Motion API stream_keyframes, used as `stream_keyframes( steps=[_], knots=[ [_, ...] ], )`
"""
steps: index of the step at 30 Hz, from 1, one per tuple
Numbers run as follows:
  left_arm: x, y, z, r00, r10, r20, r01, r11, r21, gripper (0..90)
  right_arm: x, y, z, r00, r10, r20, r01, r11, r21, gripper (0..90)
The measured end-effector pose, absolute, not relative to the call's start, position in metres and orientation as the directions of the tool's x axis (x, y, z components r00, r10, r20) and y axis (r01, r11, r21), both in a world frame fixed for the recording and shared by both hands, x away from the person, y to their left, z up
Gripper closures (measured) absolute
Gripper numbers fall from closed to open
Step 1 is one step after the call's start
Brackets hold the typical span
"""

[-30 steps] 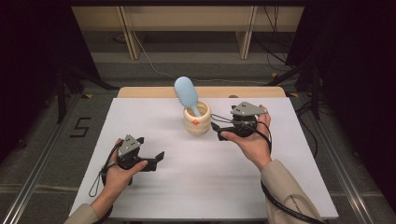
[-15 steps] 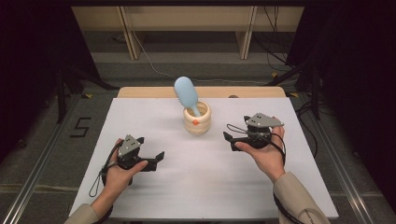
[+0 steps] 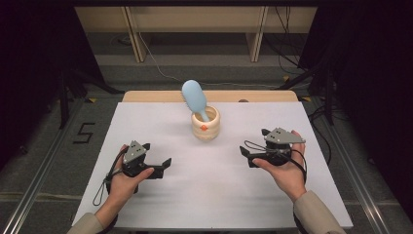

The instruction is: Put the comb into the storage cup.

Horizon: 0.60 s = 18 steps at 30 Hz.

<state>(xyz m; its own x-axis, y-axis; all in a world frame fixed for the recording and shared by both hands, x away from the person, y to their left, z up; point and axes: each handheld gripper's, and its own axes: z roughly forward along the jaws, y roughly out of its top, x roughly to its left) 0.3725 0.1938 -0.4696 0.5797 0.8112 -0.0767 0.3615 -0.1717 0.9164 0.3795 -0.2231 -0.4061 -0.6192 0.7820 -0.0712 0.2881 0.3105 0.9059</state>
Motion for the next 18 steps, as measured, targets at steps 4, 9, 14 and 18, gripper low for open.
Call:
stream_keyframes(
  steps=[4, 9, 14, 18],
  knots=[
    [0.373, 0.194, -0.469, 0.579, 0.812, -0.078, 0.359, -0.168, 0.918, 0.4, 0.372, -0.23, -0.412, -0.618, 0.783, -0.07, 0.293, 0.311, 0.904, 4.8],
    [0.373, 0.194, -0.469, 0.578, 0.812, -0.08, 0.358, -0.164, 0.919, 0.4, 0.362, -0.24, -0.421, -0.611, 0.79, -0.056, 0.295, 0.293, 0.909, 5.1],
    [0.373, 0.194, -0.469, 0.579, 0.811, -0.079, 0.358, -0.166, 0.919, 0.4, 0.352, -0.247, -0.429, -0.615, 0.787, -0.043, 0.3, 0.284, 0.911, 5.1],
    [0.373, 0.194, -0.469, 0.58, 0.811, -0.077, 0.357, -0.167, 0.919, 0.4, 0.348, -0.248, -0.431, -0.619, 0.785, -0.033, 0.299, 0.275, 0.914, 5.1]
  ],
)
